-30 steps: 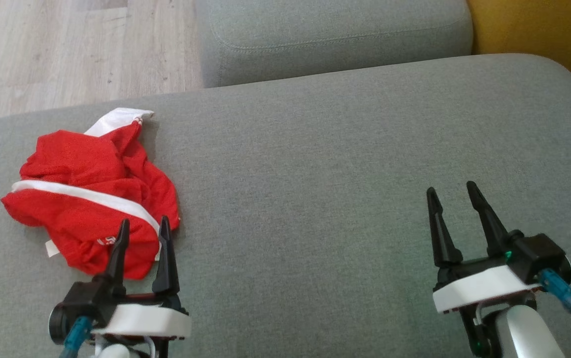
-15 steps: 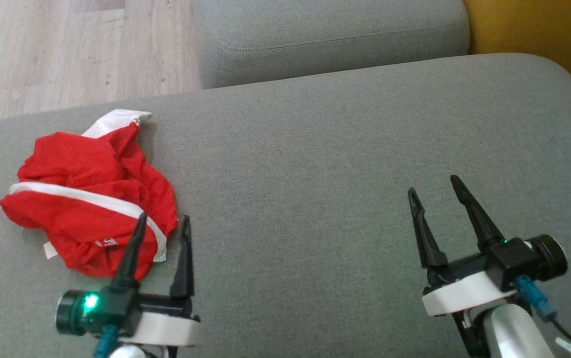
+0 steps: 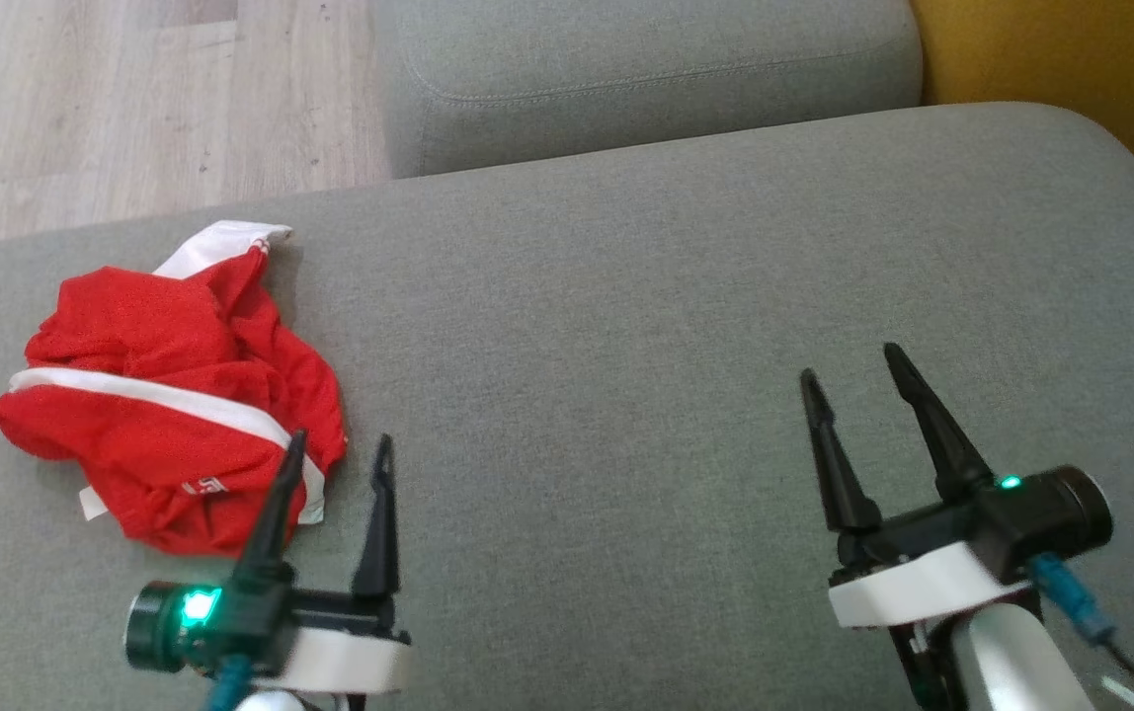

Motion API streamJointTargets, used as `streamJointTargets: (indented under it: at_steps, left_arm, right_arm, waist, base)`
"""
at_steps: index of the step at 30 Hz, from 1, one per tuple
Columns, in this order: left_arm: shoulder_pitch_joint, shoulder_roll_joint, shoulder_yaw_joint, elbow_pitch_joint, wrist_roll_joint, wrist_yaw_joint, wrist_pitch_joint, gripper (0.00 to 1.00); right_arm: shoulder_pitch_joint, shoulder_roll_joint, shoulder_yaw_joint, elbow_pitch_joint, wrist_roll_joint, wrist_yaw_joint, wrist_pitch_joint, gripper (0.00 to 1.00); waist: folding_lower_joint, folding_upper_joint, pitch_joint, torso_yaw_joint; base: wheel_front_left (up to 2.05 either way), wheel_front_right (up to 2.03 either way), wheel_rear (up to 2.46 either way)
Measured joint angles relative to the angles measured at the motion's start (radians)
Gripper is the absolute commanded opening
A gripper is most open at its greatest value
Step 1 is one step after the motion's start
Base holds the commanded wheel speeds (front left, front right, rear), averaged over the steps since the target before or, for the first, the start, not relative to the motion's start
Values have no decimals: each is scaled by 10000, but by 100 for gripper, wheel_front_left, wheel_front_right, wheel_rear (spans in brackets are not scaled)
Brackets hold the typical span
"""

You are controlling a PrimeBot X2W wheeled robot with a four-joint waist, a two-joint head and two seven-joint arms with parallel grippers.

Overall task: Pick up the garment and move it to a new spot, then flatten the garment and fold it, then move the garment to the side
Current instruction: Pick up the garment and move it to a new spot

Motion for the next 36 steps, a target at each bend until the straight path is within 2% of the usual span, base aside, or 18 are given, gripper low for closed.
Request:
streamJointTargets:
  at_steps: [5,10,16,24,36]
  left_arm:
    - [153,-341,836,-19,-1183,-617,0,100]
    - [488,-487,1204,276,-1411,-849,0,100]
    - [516,-583,1398,928,-1465,-911,0,100]
    - [459,-594,1513,1080,-1551,-1009,0,100]
    - [417,-602,2167,1172,-1423,-1106,0,100]
  right_arm:
    - [16,-8,-33,683,1827,0,-13,100]
    - [52,-8,79,1174,2575,0,-13,100]
    - [52,-10,136,1379,2579,0,-13,100]
    - [52,-10,75,1371,2663,0,-13,100]
    - [118,-12,606,1375,2752,0,-13,100]
  waist:
    - [0,0,-34,35]
    - [0,0,-60,65]
    - [0,0,-57,51]
    - [0,0,-64,161]
    - [0,0,-286,1115]
  base:
    - [0,0,0]
    - [0,0,0]
    - [0,0,0]
    - [0,0,0]
    - [0,0,0]
